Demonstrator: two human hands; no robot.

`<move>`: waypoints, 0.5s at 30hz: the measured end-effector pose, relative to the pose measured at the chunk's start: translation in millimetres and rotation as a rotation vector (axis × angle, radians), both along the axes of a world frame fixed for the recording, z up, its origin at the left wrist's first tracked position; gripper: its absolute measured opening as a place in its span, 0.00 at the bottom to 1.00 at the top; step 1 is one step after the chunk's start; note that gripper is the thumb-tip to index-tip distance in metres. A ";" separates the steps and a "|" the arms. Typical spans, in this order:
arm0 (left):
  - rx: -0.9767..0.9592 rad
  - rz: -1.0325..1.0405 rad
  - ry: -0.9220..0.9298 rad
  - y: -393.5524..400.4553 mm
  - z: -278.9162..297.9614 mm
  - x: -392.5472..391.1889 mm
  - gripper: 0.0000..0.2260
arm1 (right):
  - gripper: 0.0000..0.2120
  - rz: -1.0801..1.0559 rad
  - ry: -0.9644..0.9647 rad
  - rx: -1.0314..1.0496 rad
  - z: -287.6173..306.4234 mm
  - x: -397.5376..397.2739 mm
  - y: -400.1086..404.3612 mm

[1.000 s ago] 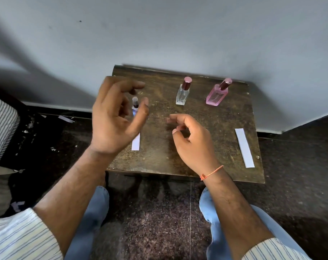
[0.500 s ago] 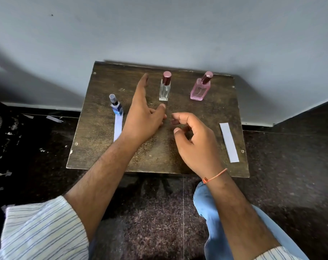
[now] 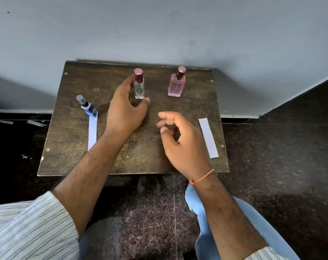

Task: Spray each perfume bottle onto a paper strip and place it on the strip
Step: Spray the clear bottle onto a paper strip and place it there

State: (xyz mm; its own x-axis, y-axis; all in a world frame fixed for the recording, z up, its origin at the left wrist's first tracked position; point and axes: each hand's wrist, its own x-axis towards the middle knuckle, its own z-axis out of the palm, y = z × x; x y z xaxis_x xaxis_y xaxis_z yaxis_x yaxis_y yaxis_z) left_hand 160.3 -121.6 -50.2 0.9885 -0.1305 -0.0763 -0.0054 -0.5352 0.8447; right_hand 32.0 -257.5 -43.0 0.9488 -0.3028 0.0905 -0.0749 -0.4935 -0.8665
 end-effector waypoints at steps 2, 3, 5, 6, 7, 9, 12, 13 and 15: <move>0.015 0.034 -0.034 -1.9 0.6 -0.8 0.26 | 0.15 -0.019 -0.014 0.008 -0.3 -0.1 -3.3; 0.011 0.049 -0.048 -2.3 0.9 -1.2 0.22 | 0.15 -0.028 -0.022 0.007 -0.3 -0.3 -4.2; -0.009 0.067 -0.046 -1.9 0.1 -1.5 0.16 | 0.14 -0.042 -0.037 0.010 -0.6 -0.5 -5.4; -0.014 0.068 -0.042 -1.3 0.0 -1.9 0.15 | 0.14 -0.049 -0.041 0.014 -1.0 -0.5 -5.6; -0.018 0.062 -0.042 -0.2 0.5 -2.6 0.14 | 0.14 -0.056 -0.045 0.016 -1.1 -0.3 -5.8; -0.034 0.030 -0.039 2.8 2.4 -4.8 0.14 | 0.14 -0.075 -0.053 0.015 -2.0 0.1 -6.6; -0.057 -0.060 -0.006 7.9 6.5 -10.4 0.14 | 0.16 -0.093 -0.053 -0.002 -3.6 1.8 -8.4; -0.084 -0.097 0.005 10.4 8.8 -13.4 0.14 | 0.17 -0.092 -0.048 -0.011 -3.6 2.0 -8.9; -0.130 -0.178 0.011 18.3 15.6 -20.1 0.14 | 0.20 -0.082 -0.043 -0.025 -2.2 2.0 -8.2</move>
